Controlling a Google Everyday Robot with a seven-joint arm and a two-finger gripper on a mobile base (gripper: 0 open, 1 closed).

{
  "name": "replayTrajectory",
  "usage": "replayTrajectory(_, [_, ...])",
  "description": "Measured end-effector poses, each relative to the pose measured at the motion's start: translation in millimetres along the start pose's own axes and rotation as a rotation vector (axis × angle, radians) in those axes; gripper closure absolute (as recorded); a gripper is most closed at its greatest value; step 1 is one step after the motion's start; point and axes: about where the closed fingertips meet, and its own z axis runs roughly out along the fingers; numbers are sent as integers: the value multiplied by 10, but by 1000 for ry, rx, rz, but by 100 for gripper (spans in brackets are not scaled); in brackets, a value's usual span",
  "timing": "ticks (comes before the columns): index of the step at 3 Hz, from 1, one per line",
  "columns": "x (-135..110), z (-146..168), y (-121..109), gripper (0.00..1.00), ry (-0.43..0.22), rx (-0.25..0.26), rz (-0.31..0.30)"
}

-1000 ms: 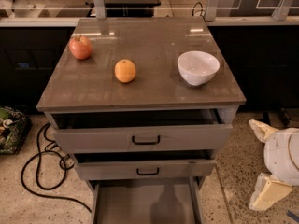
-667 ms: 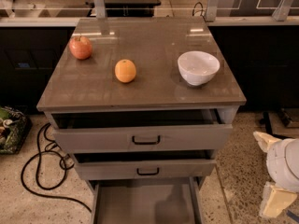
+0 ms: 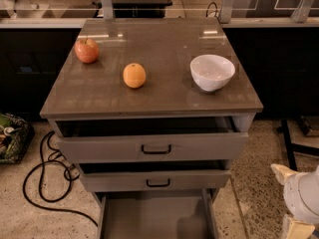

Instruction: Close bottom drawer

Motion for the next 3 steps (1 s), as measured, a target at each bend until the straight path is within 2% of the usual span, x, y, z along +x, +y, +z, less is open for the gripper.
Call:
replayTrajectory(1, [-48, 309, 210, 0, -66, -4, -4])
replayTrajectory(2, [-86, 595, 405, 0, -132, -30, -7])
replayTrajectory(3, [-86, 595, 405, 0, -132, -30, -7])
